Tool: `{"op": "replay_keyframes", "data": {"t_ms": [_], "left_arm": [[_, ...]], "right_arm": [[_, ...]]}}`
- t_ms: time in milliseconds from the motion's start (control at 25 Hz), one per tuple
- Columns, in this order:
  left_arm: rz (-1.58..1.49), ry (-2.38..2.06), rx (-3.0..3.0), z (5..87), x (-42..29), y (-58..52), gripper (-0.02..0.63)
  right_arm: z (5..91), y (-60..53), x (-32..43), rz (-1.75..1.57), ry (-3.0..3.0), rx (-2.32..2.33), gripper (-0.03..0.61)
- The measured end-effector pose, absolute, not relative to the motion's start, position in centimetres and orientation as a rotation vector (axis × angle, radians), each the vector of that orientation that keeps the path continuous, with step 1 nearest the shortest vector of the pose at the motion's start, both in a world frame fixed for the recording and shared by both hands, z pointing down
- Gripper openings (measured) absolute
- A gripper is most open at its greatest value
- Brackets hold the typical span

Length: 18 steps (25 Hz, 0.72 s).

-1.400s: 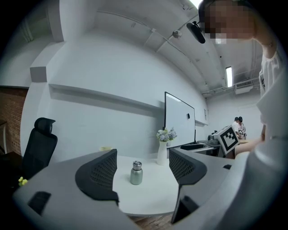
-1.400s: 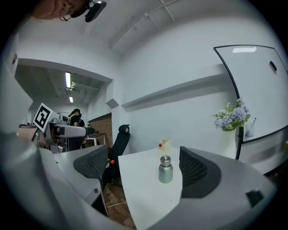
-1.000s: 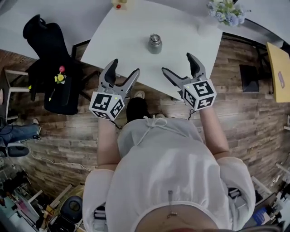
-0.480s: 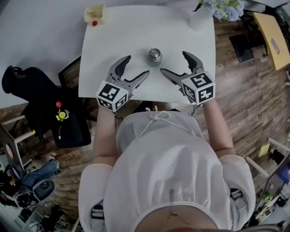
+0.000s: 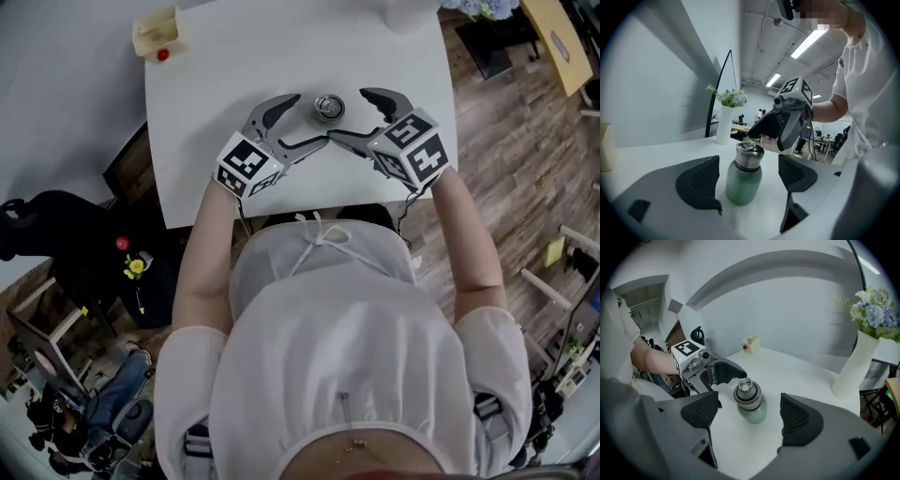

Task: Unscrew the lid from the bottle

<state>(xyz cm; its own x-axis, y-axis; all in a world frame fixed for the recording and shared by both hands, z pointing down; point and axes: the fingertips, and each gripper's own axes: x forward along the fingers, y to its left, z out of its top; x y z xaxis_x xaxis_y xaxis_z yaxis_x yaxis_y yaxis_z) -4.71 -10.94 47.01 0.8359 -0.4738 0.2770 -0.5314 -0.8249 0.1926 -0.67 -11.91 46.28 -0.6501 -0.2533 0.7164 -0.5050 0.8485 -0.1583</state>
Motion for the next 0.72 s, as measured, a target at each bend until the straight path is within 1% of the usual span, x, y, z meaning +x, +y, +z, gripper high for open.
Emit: {"op": "replay_keyframes", "data": {"t_ms": [120,200,440,560,720], "left_arm": [[0.332,-0.702,2.760,48.5,-4.0,-11.7,0.385],[0.356,-0.660,2.766,49.6,-3.4,-11.9,0.385],[0.377,-0.604,2.792,51.1,-1.6,-12.5,0.383],[0.389,-0.603,2.818,51.3,-1.3,-12.8,0.382],[0.382,-0.597,2.840,51.5,-1.1,-12.8,0.359]], "right_arm": [[47.0,-12.2,-1.5,0.445,-2.248,0.509,0.408],[47.5,-12.3,-1.8,0.454,-2.214,0.492,0.382],[48.3,-12.4,-2.2,0.466,-2.166,0.486,0.277],[48.2,-12.4,-2.6,0.469,-2.158,0.472,0.241],[48.2,-12.2,-2.6,0.467,-2.151,0.458,0.239]]}}
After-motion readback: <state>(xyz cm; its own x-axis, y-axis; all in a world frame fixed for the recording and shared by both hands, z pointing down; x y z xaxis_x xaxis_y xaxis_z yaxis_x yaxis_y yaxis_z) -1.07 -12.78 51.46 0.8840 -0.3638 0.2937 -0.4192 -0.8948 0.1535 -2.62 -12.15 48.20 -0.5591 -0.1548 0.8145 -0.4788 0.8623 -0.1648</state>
